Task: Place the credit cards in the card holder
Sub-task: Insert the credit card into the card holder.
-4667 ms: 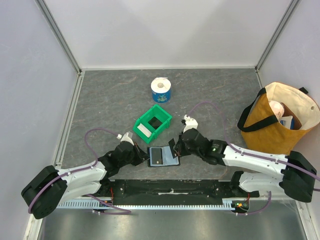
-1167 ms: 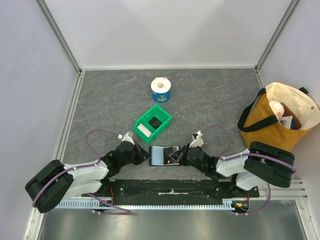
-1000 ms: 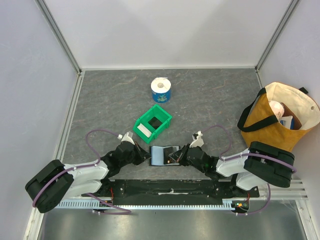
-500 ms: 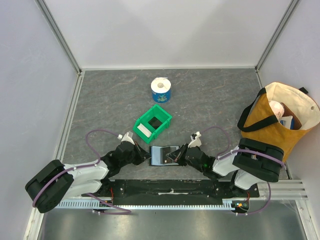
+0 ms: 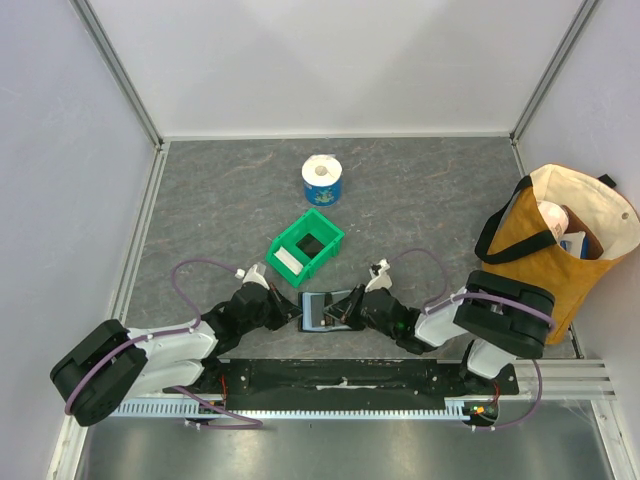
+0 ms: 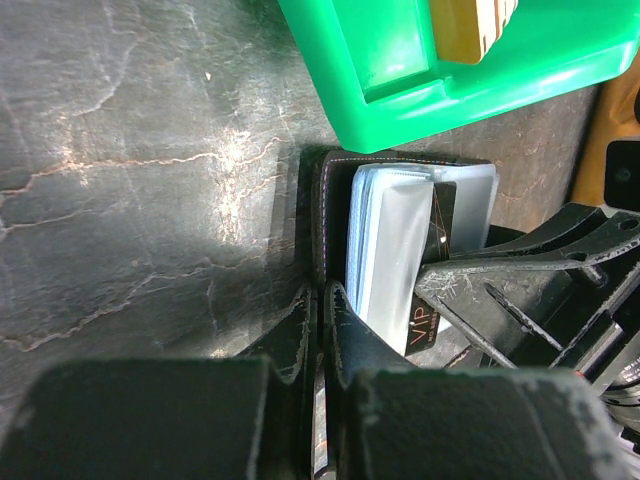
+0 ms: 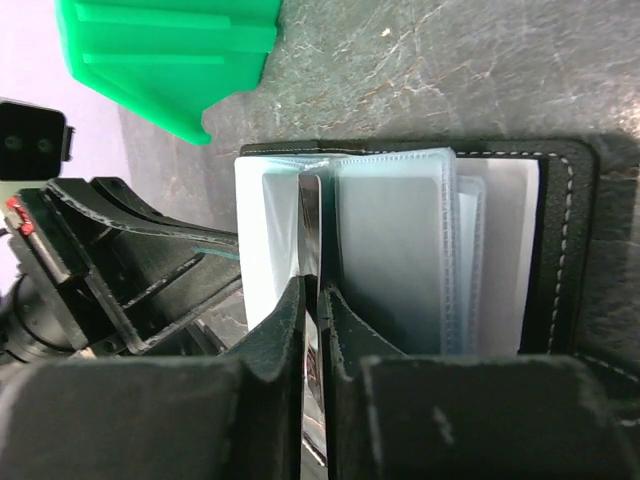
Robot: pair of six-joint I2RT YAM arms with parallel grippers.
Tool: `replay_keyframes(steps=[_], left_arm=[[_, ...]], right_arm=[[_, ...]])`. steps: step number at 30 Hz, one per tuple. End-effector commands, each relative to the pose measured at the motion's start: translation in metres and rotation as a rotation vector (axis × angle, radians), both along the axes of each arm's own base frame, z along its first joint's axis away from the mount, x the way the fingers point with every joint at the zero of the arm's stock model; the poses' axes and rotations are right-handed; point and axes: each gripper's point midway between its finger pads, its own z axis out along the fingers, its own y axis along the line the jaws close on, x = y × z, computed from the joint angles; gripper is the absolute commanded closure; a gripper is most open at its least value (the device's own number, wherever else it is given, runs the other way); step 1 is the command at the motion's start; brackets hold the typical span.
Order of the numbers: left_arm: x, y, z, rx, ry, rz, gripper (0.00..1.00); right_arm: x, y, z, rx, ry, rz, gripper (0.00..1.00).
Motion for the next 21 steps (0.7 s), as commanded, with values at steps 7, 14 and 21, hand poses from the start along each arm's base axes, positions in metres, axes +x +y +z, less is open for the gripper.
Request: replay_keyframes(steps=[7,14,21], left_arm=[[-0.031,0.036,-0.046,0.173,0.125,-0.002,0.98],[-0.029,0.034,-0.043,0.176,0.111,-0.017,0.98],[-0.03,0.035,-0.043,0.173,0.112,-0.018,0.98]], right_arm=[[0.005,-0.035,0.001,-0.34,-0.089,0.021,0.41],[0.002,-0.019,-0.001,-0.358,-0.081,0.098,0.37],[-0.004,0.0,-0.002,-0.324,-0.071,0.168,0.39]])
